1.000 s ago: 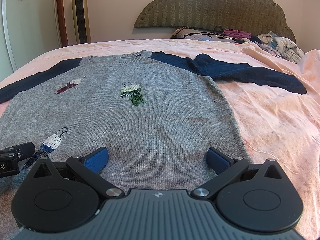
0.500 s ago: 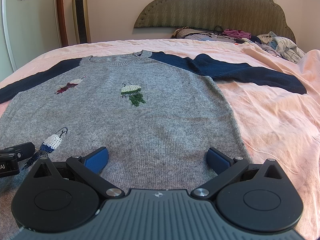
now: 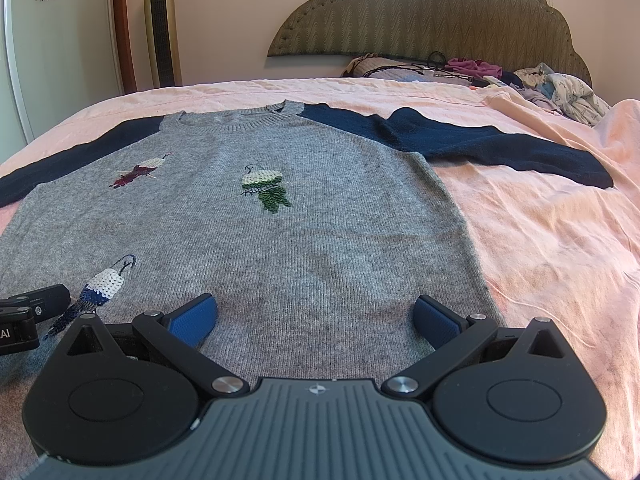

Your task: Fold small clothes

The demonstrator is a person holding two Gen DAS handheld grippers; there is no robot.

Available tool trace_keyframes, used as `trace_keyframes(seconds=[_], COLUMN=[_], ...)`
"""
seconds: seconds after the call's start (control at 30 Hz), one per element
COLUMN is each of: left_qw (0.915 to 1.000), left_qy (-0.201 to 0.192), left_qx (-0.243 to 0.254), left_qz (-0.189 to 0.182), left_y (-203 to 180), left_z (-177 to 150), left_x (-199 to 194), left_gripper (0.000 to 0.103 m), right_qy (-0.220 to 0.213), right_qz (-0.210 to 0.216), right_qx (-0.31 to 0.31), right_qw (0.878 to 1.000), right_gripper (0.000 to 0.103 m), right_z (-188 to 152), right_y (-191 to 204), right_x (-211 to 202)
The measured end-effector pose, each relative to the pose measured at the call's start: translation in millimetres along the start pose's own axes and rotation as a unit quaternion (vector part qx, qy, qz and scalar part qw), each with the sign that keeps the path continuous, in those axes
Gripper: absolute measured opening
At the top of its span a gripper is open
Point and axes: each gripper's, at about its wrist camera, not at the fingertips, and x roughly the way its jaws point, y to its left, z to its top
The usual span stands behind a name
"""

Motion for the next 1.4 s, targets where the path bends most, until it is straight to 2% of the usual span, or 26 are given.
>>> trace_keyframes(seconds=[1.4], left_qw=[0.9999], left_qy=[0.001], left_qx=[0.008], left_qz=[0.01], left_y=[-1.7], left_z=[-1.1], left_x=[3.1], left_gripper=[0.103], right_qy=[0.001], right_qz=[0.0], right_qx=[-0.002], right_qw=[1.0], right_gripper=[0.103], right_z=[0.4], right_y=[-1.2], right_x=[0.3])
